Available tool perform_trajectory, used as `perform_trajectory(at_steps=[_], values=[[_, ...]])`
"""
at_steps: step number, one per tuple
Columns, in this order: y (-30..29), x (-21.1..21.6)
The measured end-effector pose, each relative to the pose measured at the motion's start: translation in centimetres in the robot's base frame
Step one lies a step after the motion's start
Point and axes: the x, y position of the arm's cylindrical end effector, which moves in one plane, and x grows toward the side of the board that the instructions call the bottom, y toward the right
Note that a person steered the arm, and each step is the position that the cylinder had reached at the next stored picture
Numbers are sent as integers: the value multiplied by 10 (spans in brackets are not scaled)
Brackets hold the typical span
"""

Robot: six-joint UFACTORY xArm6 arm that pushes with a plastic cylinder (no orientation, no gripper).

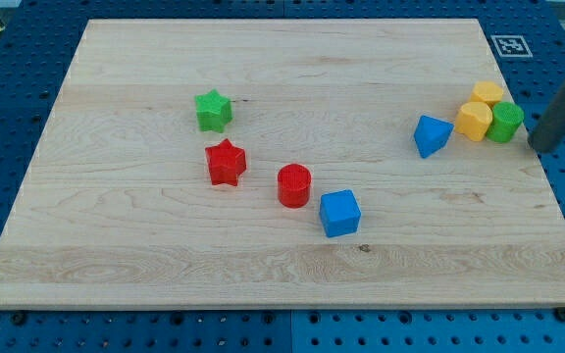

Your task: Move your arm to the blue cube

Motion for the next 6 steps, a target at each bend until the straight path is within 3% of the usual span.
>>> perform_trajectory(at_steps=[2,5,6], values=[[-60,99],[-263,118],[-300,118]])
